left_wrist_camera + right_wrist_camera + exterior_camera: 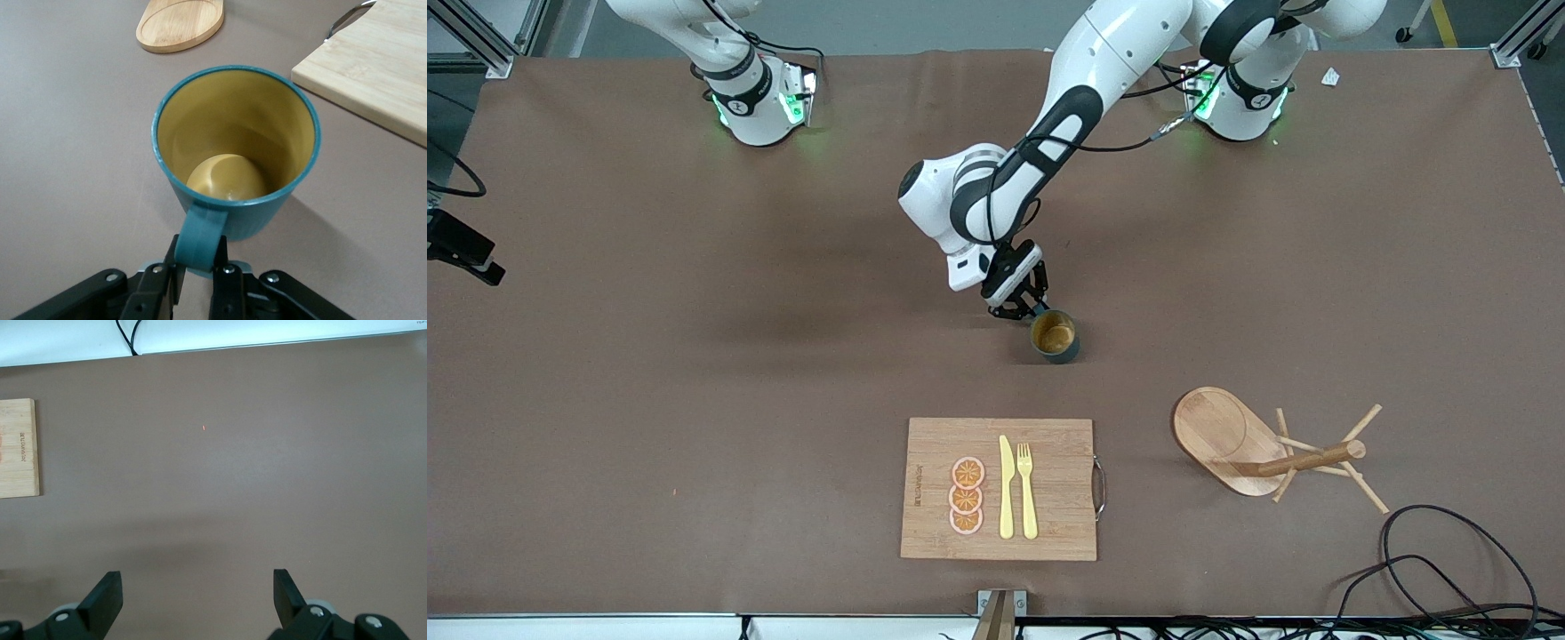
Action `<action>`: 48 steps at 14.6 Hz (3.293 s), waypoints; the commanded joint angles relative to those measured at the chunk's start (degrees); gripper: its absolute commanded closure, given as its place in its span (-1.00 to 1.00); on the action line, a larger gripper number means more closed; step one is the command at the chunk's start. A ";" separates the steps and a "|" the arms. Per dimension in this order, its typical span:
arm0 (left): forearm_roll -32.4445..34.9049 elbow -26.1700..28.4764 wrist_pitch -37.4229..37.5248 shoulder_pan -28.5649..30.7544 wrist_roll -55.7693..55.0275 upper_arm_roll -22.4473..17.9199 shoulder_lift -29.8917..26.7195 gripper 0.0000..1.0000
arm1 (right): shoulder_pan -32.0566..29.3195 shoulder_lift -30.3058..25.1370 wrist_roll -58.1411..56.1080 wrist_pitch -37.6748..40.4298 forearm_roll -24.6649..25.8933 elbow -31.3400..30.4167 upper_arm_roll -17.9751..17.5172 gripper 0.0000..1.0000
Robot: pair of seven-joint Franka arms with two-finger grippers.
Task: Pass cup and hang on rack
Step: 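Grasp the teal mug's handle with the left gripper, then carry the mug with the left gripper over to the wooden rack, then hook the mug handle onto a rack peg with the left gripper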
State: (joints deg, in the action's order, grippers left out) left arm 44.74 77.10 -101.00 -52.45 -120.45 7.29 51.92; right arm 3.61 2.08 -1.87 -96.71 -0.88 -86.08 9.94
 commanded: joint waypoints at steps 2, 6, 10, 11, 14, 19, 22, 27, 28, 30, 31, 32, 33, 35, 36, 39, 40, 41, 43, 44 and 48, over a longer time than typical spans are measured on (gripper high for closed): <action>0.96 -2.65 0.71 0.33 3.11 -0.97 -1.12 0.91 | -1.15 -1.29 -0.94 0.39 0.18 -0.67 -0.71 -1.00; -1.05 -4.94 0.71 1.29 4.17 -0.26 -3.31 0.94 | -1.41 -1.29 -0.94 0.39 0.18 -0.67 -0.80 -1.00; -8.25 -6.26 0.19 4.19 4.17 0.00 -8.13 0.94 | -1.50 -1.29 -1.03 0.39 0.18 -0.58 -0.71 -1.00; -10.44 -6.26 0.19 5.24 4.17 0.00 -9.71 0.94 | -1.59 -1.29 -1.03 0.39 0.18 -0.58 -0.80 -1.00; -18.44 -6.26 -1.65 9.72 5.57 0.00 -15.51 0.94 | -1.59 -1.29 -1.03 0.39 0.18 -0.58 -0.80 -1.00; -34.17 -6.08 -2.10 19.11 18.38 -0.26 -24.48 0.96 | -1.67 -1.38 -1.03 0.47 0.18 -0.58 -0.80 -1.00; -42.35 -5.73 -1.49 24.83 24.01 -0.26 -28.96 0.97 | -1.67 -1.29 -2.07 0.47 0.18 -0.58 -0.71 -1.00; -54.75 -5.73 0.53 34.33 29.99 -0.09 -31.09 0.99 | -1.67 -1.38 -2.26 0.39 0.18 -0.58 -0.80 -1.00; -56.76 -5.73 0.71 35.82 31.32 -0.17 -31.61 0.99 | -1.67 -1.38 -2.26 0.39 0.27 -0.58 -0.80 -1.00; -64.91 -5.73 0.71 40.21 38.05 -0.17 -31.53 0.99 | -1.67 -1.38 -2.26 0.47 0.27 -0.58 -0.80 -1.00; -69.92 -5.73 0.71 42.41 40.97 -0.44 -31.44 1.00 | -1.67 -1.38 -2.26 0.47 0.27 -0.58 -0.80 -1.00; -72.49 -5.73 0.71 44.60 42.21 -0.52 -31.27 1.00 | -1.67 -1.38 -2.26 0.47 0.27 -0.58 -0.80 -1.00; -74.00 -5.73 0.71 46.45 44.23 -0.35 -31.00 1.00 | -1.59 -1.38 -2.26 0.47 0.27 -0.58 -0.80 -1.00; -79.43 -5.73 0.80 48.57 47.84 -0.44 -29.86 1.00 | -1.67 -1.38 -2.26 0.47 0.27 -0.58 -0.80 -1.00; -81.11 -5.73 0.80 49.62 48.11 -0.44 -29.60 1.00 | -1.59 -1.38 -2.26 0.47 0.27 -0.58 -0.80 -1.00; -87.43 -5.64 0.54 51.65 48.03 -0.87 -28.11 1.00 | -1.59 -1.38 -2.26 0.47 0.27 -0.58 -0.80 -1.00; -89.46 -5.64 0.54 52.53 47.77 -0.88 -27.40 1.00 | -1.59 -1.38 -2.26 0.47 0.27 -0.58 -0.89 -1.00; -91.39 -5.56 0.54 53.49 47.59 -0.88 -26.44 1.00 | -1.59 -1.38 -2.26 0.47 0.27 -0.58 -0.89 -1.00; -97.62 -5.56 0.54 56.12 47.67 -0.88 -24.59 1.00 | -1.59 -1.38 -2.26 0.47 0.27 -0.58 -0.89 -1.00; -100.18 -5.38 0.71 57.36 47.85 -0.79 -23.71 1.00 | -1.59 -1.38 -2.26 0.47 0.27 -0.58 -0.80 -1.00; -105.73 -5.12 0.89 59.04 48.11 -0.79 -20.72 1.00 | -1.59 -1.38 -2.26 0.47 0.27 -0.58 -0.89 -1.00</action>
State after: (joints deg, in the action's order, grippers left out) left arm -58.25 72.10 -100.35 6.58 -72.65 6.16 30.26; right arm 3.23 2.01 -3.31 -96.71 -0.88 -86.00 10.13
